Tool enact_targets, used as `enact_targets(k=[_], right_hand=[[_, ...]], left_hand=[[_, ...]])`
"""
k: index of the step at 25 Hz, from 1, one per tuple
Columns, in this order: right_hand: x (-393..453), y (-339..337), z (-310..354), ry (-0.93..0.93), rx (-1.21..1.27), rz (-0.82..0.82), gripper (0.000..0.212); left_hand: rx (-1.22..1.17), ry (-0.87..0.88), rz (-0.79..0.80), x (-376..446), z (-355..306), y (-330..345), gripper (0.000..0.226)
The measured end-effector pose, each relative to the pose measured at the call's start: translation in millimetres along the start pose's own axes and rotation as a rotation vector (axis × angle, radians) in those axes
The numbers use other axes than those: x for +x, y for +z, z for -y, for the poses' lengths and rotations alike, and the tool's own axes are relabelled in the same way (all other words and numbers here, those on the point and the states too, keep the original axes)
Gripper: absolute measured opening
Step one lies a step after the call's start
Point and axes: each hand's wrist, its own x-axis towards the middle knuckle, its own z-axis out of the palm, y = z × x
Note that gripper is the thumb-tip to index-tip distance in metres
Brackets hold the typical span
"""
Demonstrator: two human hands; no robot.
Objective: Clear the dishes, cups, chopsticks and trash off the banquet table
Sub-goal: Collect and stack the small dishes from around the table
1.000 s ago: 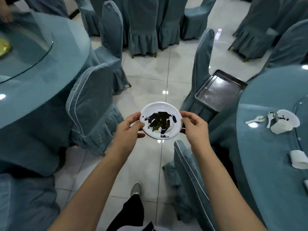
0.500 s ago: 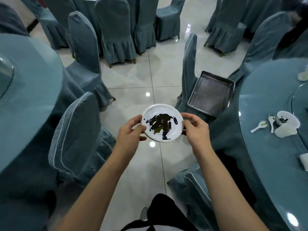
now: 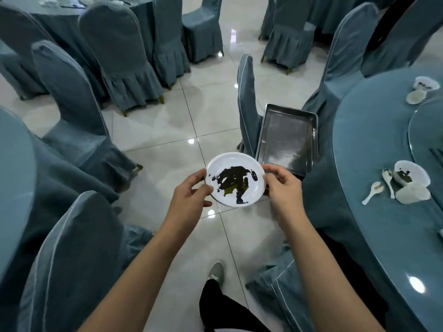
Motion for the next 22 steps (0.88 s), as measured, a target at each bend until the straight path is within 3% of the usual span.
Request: enact_targets(k=[8, 22], right_hand=[[94.0, 20.3, 22.0, 0.086, 0.050, -0.134, 0.026], [228.2, -24.9, 44.4, 0.066, 0.007, -0.348, 0.029]], left_hand=[[0.060, -0.011, 0.104, 120.8, -42.5, 29.5, 0.040], [0.117, -0.013, 0.296, 264.1, -84.4, 136.5, 0.037]])
